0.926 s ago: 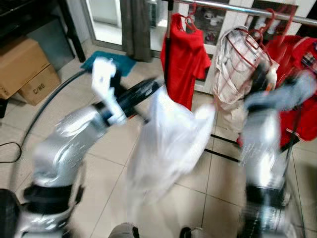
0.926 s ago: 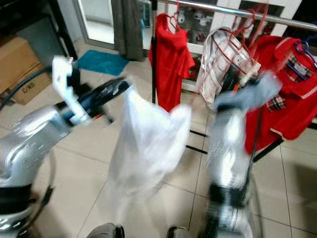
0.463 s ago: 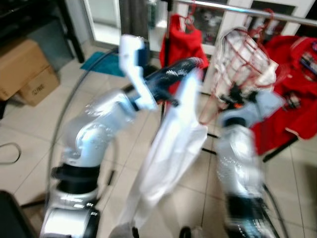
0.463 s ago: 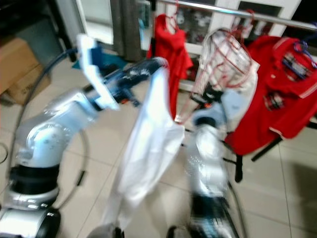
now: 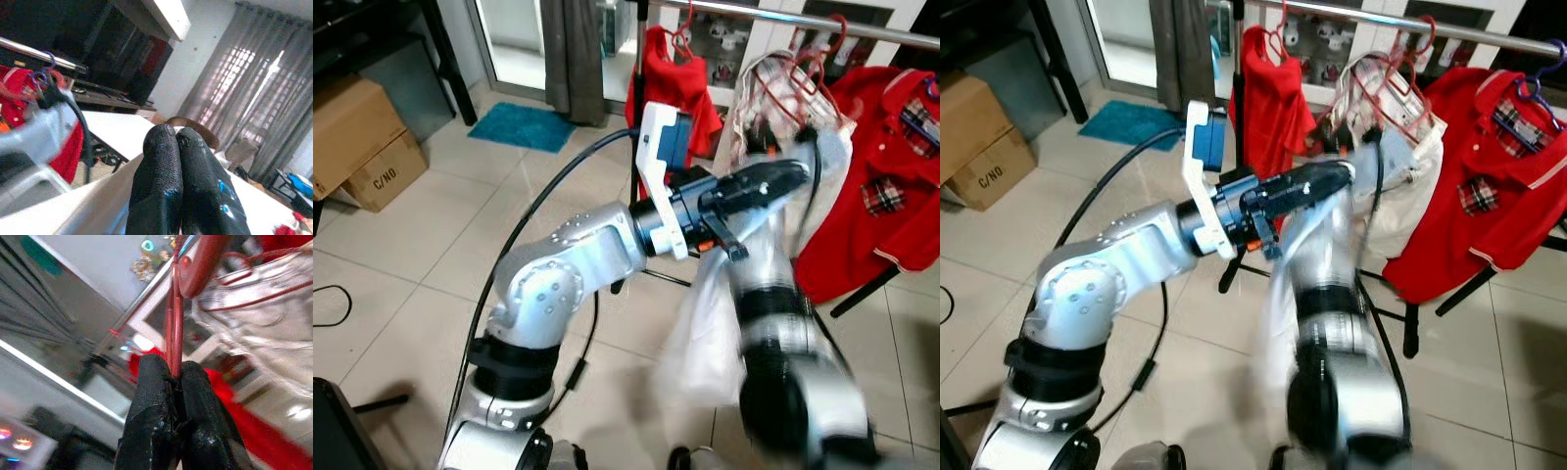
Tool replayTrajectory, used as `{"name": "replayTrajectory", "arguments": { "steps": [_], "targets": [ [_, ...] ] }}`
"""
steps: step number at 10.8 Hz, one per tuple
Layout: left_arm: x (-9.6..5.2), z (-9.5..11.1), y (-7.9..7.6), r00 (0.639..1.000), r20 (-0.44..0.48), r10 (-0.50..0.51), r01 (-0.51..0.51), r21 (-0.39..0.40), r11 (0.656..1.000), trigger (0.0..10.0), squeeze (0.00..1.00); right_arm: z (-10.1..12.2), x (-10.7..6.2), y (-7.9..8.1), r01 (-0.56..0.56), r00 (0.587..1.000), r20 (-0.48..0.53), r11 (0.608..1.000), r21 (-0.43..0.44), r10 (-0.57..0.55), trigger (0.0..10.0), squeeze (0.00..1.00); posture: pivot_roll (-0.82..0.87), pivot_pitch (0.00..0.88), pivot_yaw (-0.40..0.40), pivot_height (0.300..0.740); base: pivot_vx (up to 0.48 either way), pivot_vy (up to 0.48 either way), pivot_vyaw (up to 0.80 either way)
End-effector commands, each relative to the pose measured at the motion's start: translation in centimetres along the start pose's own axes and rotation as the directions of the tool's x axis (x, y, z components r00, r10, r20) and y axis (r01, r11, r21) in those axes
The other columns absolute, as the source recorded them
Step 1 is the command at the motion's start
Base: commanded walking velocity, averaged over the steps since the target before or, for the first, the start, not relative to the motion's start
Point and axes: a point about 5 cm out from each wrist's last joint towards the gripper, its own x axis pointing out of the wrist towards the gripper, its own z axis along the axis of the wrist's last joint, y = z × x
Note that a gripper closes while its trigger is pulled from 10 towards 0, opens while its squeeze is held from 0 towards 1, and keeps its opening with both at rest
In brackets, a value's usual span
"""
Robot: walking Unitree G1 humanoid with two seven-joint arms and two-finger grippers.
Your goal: Hang hanger
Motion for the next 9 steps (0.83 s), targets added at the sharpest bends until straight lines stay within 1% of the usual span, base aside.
{"name": "replayTrajectory", "arguments": {
  "steps": [1,2,3,5,6,7,8,9],
  "targets": [
    [-0.7,0.0,0.0,1.000,-0.011,0.018,-0.018,0.024,1.000,0.0,0.00,1.2,0.6,0.1,-0.034,0.999,0.042,0.999,0.037,0.032,10.0,0.00,0.09,0.084,0.014,0.740,0.000,0.000,0.00],
    [-1.6,0.3,0.6,0.998,-0.005,0.064,-0.063,0.044,0.997,0.0,0.00,2.3,1.1,-0.6,-0.047,0.996,0.074,0.999,-0.011,0.047,10.0,0.00,0.09,0.081,0.016,0.740,0.000,0.000,0.00],
    [-2.9,0.7,1.3,0.994,-0.019,0.106,-0.104,0.080,0.991,0.0,0.00,4.2,1.5,-3.1,-0.007,0.993,0.119,0.998,-0.063,0.014,10.0,0.00,0.08,0.076,0.020,0.740,0.000,0.000,0.00],
    [-4.8,0.8,2.0,0.987,-0.028,0.156,-0.152,0.103,0.983,0.0,0.00,7.1,1.6,-6.3,0.039,0.983,0.184,0.996,-0.075,-0.024,10.0,0.00,0.07,0.069,0.021,0.740,0.000,0.000,0.00],
    [-6.0,0.8,2.3,0.980,-0.040,0.194,-0.188,0.112,0.976,0.0,0.00,8.7,1.4,-7.5,0.028,0.978,0.209,0.995,-0.097,-0.007,10.0,0.00,0.07,0.068,0.021,0.740,0.000,0.000,0.00],
    [-7.2,0.4,2.6,0.970,-0.068,0.234,-0.225,0.123,0.967,0.0,0.00,9.7,0.8,-8.2,0.015,0.976,0.219,0.993,-0.115,0.011,10.0,0.00,0.06,0.067,0.021,0.740,0.000,0.000,0.00],
    [-8.8,-0.3,3.2,0.944,-0.117,0.310,-0.292,0.147,0.945,0.0,0.00,10.2,-0.3,-8.7,-0.012,0.980,0.194,0.985,-0.174,0.046,10.0,0.00,0.05,0.066,0.018,0.740,0.000,0.000,0.00],
    [-9.3,-0.6,3.4,0.932,-0.131,0.339,-0.317,0.159,0.935,0.0,0.00,10.2,-0.8,-8.8,-0.021,0.983,0.176,0.979,-0.202,0.057,10.0,0.00,0.05,0.065,0.017,0.740,0.000,0.000,0.00]
  ]
}}
